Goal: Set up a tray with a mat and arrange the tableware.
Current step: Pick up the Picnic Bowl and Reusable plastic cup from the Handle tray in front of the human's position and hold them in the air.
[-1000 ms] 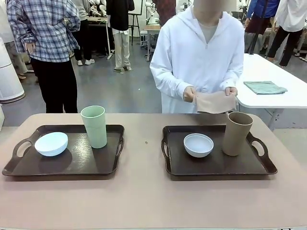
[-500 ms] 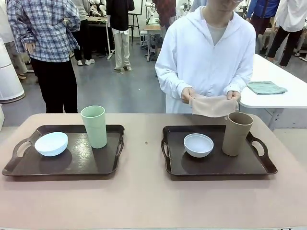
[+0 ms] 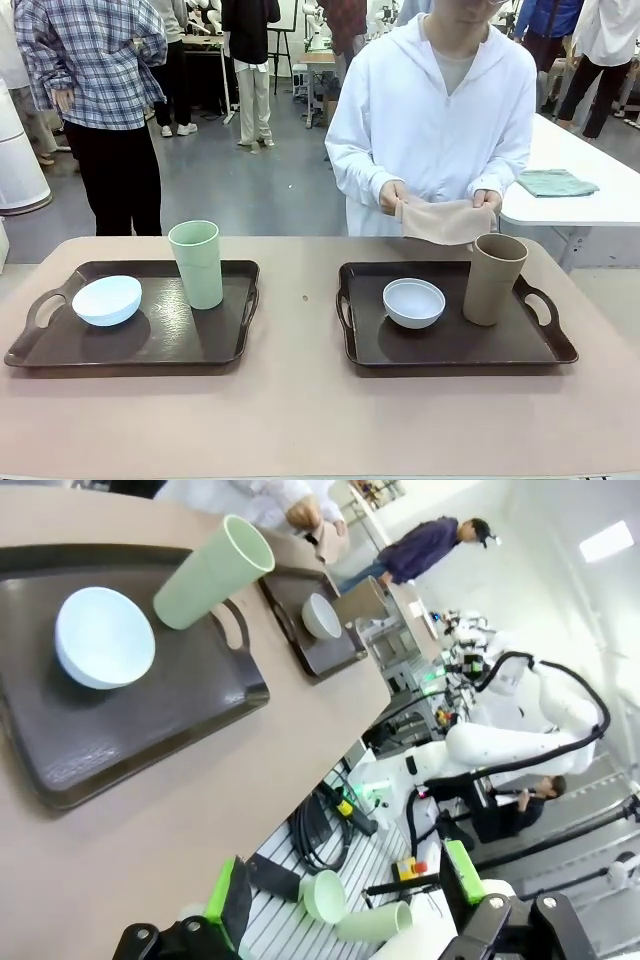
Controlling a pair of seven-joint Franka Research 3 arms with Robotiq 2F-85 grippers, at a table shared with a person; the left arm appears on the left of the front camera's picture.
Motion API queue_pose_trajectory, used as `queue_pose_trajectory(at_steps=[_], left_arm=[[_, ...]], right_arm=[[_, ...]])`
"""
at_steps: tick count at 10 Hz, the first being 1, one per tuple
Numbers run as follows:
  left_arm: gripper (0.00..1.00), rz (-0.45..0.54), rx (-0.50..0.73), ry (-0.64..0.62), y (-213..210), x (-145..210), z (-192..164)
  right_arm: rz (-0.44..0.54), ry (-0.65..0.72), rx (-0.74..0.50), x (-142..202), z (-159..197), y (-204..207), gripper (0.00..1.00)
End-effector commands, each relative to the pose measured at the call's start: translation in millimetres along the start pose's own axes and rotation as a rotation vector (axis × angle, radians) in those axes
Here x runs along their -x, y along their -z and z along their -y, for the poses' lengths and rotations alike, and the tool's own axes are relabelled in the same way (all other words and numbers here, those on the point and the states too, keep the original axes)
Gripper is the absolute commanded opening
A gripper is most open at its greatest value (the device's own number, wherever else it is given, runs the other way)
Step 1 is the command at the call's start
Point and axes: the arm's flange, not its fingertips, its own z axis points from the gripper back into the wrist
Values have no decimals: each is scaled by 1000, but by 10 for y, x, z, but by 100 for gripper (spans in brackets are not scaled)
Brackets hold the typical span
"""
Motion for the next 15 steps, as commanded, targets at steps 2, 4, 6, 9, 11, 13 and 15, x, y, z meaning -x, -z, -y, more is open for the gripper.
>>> queue_pose_trajectory(at_steps=[2,4,6,9,11,13,15], left_arm=[[100,27,-2,-29,-102,45,-23],[100,36,-21,-47,-130,36,20],[100,66,-34,-67,-207,98,40],[100,50,-59,-90,-157,110,18],[100,60,-32,-59,-202,130,-17],[100,60,-32,-59,-202,130,-17],[100,60,-32,-59,-202,130,-17]], right_arm=[[18,-12,-14,14,-25,-24,100],[10,-13,-9,-5,-56,-1,100],[12,-11,1,-6,-63,-18,100],[-3,2,5,-1,-30,2,100],[-3,2,5,-1,-30,2,100],[-3,2,5,-1,-30,2,100],[-3,2,5,-1,-30,2,100]])
